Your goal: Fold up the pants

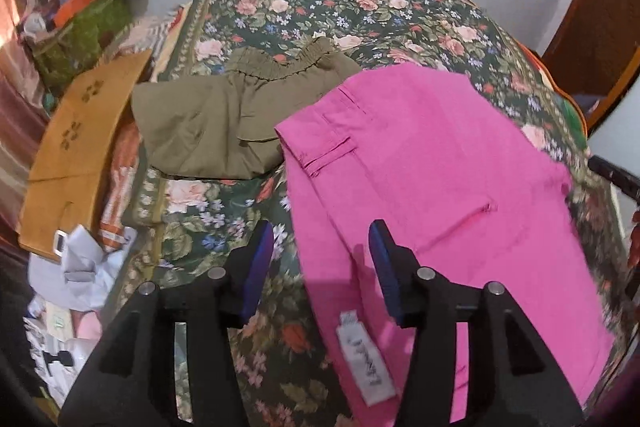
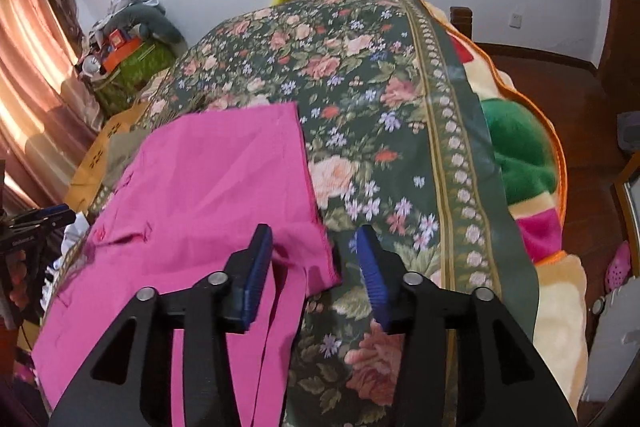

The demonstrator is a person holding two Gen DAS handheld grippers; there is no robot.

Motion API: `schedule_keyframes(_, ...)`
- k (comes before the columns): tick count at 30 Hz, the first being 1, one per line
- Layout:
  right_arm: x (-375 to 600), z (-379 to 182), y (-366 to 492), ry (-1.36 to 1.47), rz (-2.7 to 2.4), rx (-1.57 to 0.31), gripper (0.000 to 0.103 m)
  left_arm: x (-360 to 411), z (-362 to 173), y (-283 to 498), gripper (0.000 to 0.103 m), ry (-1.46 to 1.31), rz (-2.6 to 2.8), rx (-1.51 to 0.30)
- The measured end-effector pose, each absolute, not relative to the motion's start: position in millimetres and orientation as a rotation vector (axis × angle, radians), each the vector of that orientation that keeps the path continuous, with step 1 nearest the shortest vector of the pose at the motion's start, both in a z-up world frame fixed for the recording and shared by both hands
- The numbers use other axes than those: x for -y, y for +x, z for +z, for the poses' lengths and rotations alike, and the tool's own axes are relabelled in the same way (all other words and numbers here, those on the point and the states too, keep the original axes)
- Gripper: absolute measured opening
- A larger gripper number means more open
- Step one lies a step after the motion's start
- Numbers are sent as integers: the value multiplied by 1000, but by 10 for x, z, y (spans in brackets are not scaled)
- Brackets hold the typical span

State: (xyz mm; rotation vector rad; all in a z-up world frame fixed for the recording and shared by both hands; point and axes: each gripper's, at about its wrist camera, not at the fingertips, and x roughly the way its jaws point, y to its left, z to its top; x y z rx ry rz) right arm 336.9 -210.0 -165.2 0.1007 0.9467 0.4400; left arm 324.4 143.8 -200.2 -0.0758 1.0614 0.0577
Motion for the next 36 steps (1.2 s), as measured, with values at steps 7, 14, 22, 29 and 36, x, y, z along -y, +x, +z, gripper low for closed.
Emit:
schedule_keyframes(7, 1977, -1836, 3539, 118, 442, -993, 54, -1443, -2329, 3594, 50, -223, -26, -1182)
schedule_keyframes(14, 1843, -2161, 3648, 110, 473, -1089, 54, -1429, -2572, 3689, 49, -281, -64, -1232)
schedule_keyframes(22, 1733, -2259, 3650, 12, 472, -1094, 17, -1354, -2547, 3719, 8, -187, -24, -1213)
schedule_keyframes(29, 1665, -2282, 3603, -138, 463, -1081, 9, -1169, -2543, 3693, 6, -11, 72, -1188)
schedule_keyframes(36, 1634, -2319, 3640, -166, 454, -1093, 8, -1208, -2573, 3661, 6, 32, 127, -1187)
